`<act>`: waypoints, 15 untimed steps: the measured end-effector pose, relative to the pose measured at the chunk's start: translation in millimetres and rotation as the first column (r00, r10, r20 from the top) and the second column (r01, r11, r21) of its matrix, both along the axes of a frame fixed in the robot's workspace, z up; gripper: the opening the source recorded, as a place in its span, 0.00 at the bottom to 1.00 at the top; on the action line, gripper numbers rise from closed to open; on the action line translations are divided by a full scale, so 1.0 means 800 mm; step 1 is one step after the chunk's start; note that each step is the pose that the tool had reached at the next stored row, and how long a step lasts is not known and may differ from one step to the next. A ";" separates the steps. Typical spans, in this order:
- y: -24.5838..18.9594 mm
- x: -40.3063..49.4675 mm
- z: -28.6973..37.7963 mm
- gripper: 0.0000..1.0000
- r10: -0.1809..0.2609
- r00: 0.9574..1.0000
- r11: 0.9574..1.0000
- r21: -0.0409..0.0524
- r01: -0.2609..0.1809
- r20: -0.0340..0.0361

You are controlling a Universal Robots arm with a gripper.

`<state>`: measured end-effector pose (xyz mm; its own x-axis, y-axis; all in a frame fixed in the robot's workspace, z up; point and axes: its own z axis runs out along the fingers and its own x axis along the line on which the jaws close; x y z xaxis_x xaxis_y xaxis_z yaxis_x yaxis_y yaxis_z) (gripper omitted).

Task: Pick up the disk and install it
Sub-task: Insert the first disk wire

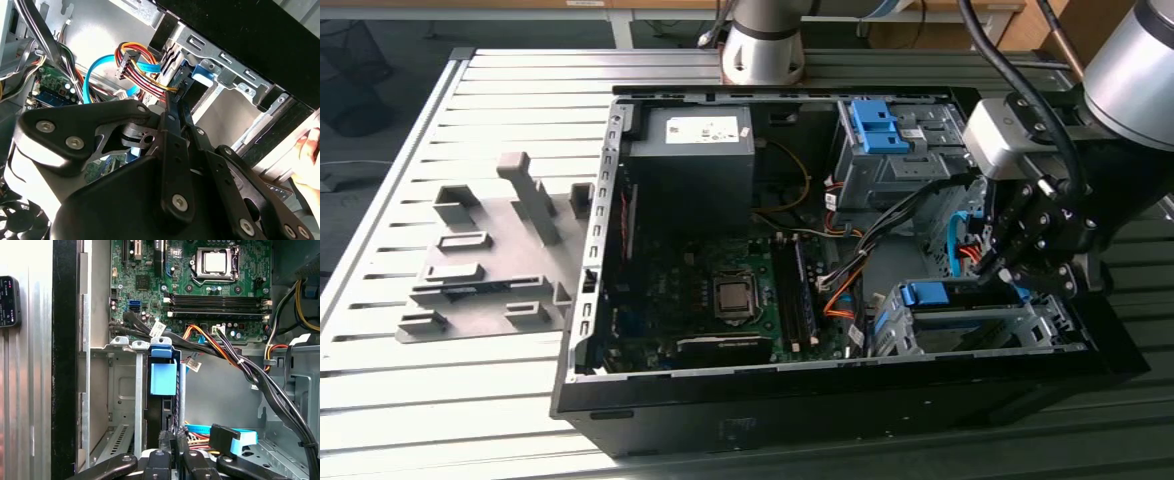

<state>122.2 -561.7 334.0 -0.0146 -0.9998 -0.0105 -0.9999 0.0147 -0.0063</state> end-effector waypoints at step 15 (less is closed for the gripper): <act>0.0000 0.000 0.0001 0.16 -0.025 1.000 1.000 -0.002 0.025 -0.001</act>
